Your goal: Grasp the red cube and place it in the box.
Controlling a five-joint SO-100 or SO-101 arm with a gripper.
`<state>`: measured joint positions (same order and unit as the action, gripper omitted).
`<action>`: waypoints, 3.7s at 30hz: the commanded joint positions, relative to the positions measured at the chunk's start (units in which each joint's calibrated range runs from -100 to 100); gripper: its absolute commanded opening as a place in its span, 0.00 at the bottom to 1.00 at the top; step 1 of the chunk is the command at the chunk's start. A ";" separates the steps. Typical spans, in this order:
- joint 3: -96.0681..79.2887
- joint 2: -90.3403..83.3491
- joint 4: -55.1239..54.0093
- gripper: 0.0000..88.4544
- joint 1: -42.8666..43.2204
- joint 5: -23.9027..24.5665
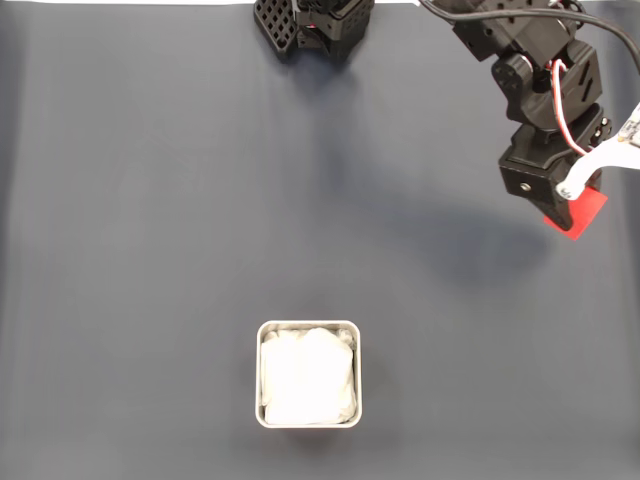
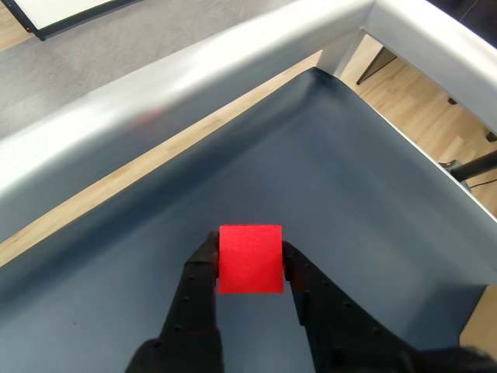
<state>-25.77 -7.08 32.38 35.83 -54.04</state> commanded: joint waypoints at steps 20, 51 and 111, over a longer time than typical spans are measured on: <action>14.45 -8.00 9.34 0.07 -12.11 0.88; 21.21 -6.70 10.00 0.07 -30.50 2.39; 27.14 6.73 5.41 0.07 -39.81 2.30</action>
<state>-1.45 0.74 39.06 -3.49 -51.40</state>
